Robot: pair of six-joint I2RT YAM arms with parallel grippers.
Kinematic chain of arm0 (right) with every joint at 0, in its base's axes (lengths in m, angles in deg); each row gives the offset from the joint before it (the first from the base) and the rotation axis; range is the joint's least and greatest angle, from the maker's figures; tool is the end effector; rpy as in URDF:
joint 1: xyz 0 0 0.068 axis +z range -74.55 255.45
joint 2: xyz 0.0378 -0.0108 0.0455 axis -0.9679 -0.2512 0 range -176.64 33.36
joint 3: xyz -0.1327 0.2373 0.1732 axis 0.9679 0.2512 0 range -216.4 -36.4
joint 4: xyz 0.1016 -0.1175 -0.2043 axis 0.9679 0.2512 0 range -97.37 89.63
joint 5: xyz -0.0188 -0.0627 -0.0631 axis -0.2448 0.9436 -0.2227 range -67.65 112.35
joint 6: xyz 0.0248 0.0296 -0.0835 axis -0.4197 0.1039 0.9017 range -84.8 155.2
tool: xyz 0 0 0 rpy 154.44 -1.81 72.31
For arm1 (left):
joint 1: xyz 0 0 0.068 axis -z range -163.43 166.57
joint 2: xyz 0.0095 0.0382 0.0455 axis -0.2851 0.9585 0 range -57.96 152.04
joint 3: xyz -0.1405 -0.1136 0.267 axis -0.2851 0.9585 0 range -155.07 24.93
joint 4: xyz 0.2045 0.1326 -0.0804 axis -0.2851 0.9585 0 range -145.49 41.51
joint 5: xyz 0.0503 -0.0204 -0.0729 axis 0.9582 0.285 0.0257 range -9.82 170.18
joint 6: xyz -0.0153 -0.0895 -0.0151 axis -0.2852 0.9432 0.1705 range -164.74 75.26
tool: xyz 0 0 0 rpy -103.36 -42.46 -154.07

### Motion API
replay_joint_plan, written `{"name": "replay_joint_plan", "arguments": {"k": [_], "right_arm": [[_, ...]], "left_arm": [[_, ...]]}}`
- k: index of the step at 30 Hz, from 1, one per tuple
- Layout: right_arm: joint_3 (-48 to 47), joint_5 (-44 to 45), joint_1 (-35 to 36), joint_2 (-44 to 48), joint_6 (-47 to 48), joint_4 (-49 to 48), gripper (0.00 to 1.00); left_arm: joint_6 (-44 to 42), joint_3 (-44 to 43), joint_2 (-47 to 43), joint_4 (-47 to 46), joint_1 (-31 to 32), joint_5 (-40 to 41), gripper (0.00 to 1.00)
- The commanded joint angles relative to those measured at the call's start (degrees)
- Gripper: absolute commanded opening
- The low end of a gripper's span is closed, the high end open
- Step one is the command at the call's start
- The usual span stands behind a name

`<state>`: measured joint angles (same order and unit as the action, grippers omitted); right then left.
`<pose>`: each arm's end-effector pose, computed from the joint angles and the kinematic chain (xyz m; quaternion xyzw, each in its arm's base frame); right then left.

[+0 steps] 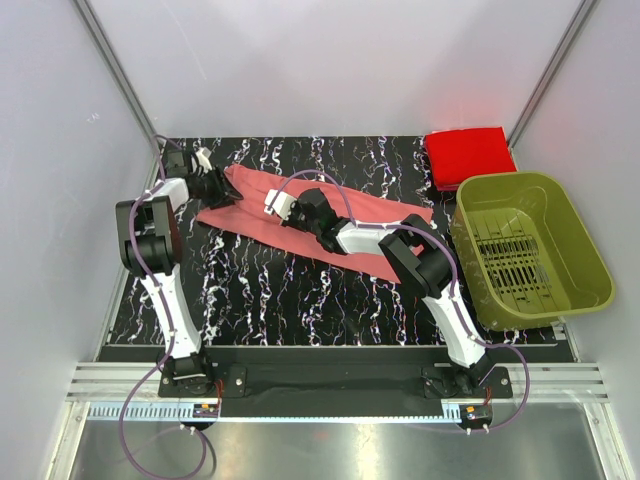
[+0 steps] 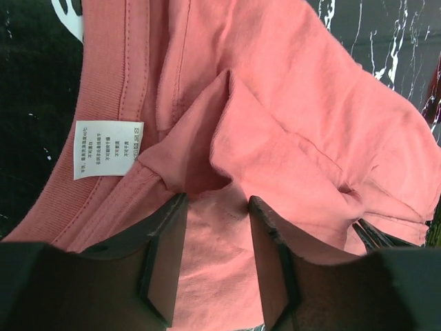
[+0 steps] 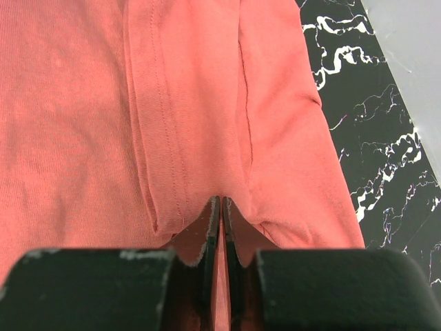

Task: Fold and stack the t-shirts
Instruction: Fold the tshirt

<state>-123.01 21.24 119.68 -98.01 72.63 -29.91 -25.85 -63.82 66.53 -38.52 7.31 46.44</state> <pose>0.4186 0.4096 0.1643 -0.5468 0.6246 0.0411 0.5561 0.5152 0.0374 0.1682 -0.1305 0.9021 -0.2997 0.2817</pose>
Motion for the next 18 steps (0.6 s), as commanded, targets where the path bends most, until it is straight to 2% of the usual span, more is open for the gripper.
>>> {"name": "replay_joint_plan", "arguments": {"k": [1, 13, 18], "right_arm": [[-1.7, 0.0, -0.2, 2.0, -0.3, -1.6, 0.11], [-1.9, 0.2, -0.1, 1.4, -0.4, -1.5, 0.11], [-1.7, 0.0, 0.0, 1.5, -0.5, -1.4, 0.11]], "left_arm": [[-1.2, -1.7, 0.3, -2.2, -0.3, -2.3, 0.43], [-0.2, -2.3, -1.6, -1.2, -0.1, -2.7, 0.3], [0.5, -6.1, -3.1, 8.5, 0.8, 7.1, 0.29]]}}
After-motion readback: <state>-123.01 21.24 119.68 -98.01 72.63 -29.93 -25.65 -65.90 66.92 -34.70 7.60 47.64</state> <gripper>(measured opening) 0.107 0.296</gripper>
